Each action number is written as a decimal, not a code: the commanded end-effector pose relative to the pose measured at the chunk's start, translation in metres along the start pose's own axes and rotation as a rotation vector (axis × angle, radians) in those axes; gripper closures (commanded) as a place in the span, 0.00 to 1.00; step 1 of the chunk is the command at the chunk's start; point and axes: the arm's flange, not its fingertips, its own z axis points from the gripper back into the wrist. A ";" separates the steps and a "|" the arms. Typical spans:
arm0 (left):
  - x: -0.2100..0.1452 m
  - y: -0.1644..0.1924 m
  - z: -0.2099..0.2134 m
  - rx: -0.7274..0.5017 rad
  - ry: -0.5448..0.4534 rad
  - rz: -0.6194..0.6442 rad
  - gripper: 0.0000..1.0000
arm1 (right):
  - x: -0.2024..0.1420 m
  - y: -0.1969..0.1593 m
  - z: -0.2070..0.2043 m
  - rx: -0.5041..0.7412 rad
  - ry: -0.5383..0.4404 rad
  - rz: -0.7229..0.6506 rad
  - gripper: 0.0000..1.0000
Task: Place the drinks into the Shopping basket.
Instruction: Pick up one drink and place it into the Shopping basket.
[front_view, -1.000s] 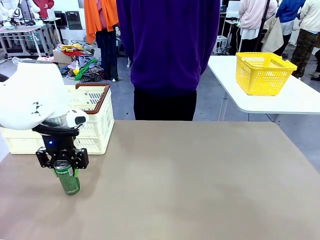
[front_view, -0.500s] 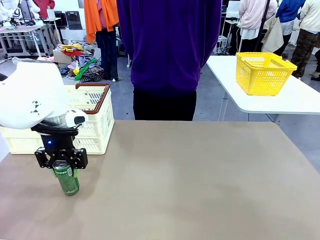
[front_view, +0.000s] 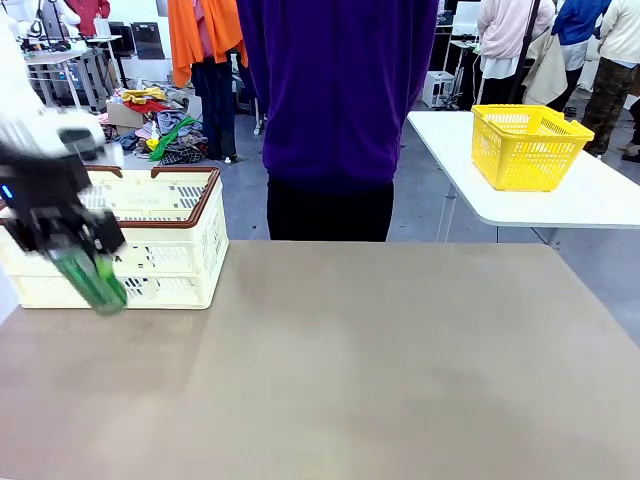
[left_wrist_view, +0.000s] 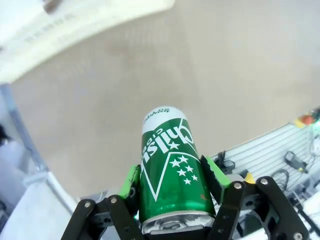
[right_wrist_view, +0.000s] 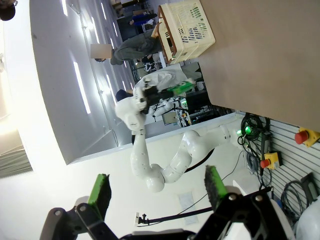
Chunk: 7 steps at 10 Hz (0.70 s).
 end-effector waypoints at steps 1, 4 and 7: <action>0.049 0.016 0.056 -0.092 -0.005 -0.087 1.00 | -0.002 0.003 0.000 0.005 -0.001 0.009 0.00; 0.112 0.055 0.092 0.017 -0.187 -0.033 1.00 | -0.002 0.003 0.000 0.005 -0.001 0.009 0.00; 0.181 0.057 0.067 0.016 -0.176 -0.025 1.00 | -0.002 0.003 0.000 0.005 -0.001 0.009 0.00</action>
